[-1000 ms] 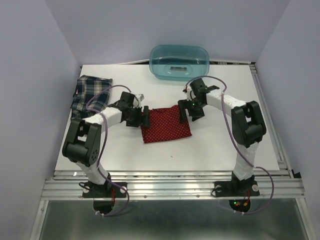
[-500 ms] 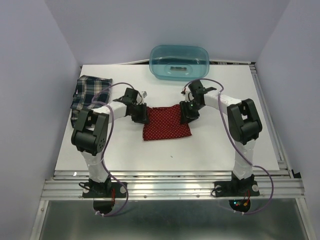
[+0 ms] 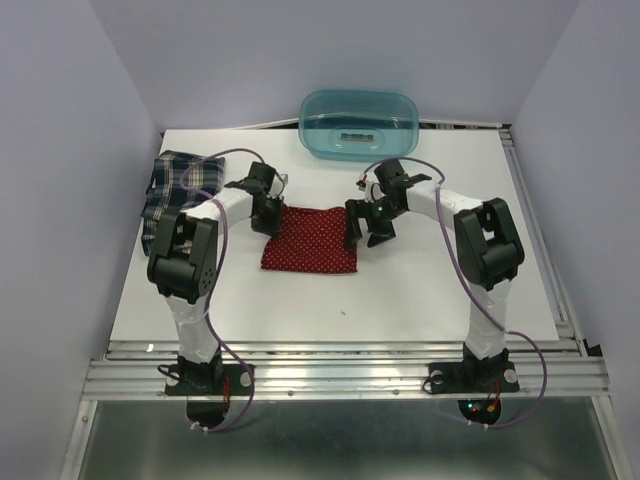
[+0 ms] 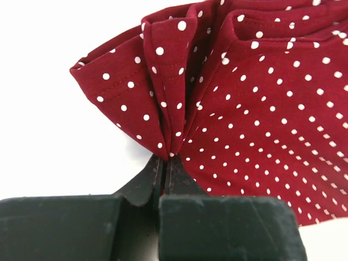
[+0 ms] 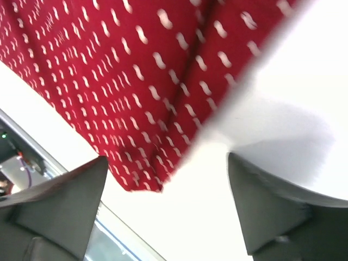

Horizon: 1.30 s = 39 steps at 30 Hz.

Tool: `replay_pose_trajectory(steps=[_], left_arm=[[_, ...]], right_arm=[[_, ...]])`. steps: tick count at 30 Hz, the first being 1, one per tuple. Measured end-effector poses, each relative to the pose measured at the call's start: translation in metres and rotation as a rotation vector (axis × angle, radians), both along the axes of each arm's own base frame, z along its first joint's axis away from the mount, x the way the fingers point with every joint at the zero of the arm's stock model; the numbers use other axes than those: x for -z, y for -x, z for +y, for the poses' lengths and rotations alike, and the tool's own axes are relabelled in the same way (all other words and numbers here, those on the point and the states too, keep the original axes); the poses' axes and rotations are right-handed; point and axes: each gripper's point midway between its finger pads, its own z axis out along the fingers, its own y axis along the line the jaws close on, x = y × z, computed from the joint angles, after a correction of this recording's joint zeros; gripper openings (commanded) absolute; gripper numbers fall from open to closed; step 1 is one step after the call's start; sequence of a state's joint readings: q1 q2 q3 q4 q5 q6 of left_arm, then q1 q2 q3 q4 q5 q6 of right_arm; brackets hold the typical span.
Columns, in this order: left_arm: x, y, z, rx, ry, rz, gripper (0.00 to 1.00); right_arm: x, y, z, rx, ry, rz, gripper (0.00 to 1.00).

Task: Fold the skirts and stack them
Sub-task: Neatly place the folded skirt to the corner

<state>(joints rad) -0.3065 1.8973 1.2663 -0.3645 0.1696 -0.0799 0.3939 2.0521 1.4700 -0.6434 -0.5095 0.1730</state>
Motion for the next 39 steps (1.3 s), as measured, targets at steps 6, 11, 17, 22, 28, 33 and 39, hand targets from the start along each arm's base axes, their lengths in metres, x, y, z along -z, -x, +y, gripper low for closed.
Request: replay_pose_trajectory(steps=[6,11,17,22,28,33,39], left_arm=[[-0.004,-0.004,0.049,-0.024,-0.191,-0.001,0.00],[-0.025,-0.014,0.081,-0.050,-0.295,-0.017,0.00],[-0.083,-0.051,0.122,-0.124,-0.363,-0.114,0.00],[-0.128,-0.080,0.157,-0.197,-0.385,-0.187,0.00],[-0.132,-0.107,0.190,-0.245,-0.410,-0.169,0.00],[-0.128,-0.128,0.215,-0.278,-0.418,-0.148,0.00],[-0.141,-0.133,0.247,-0.322,-0.419,-0.164,0.00]], right_arm=[[-0.002,-0.001,-0.001,-0.009,0.019,-0.026,1.00],[-0.002,-0.004,-0.005,-0.012,0.044,-0.047,1.00],[-0.002,-0.005,-0.008,-0.019,0.058,-0.064,1.00],[-0.001,-0.005,-0.008,-0.022,0.060,-0.066,1.00],[-0.001,-0.006,-0.009,-0.031,0.061,-0.071,1.00],[-0.001,-0.005,-0.009,-0.040,0.063,-0.077,1.00],[-0.001,-0.004,-0.011,-0.048,0.066,-0.083,1.00]])
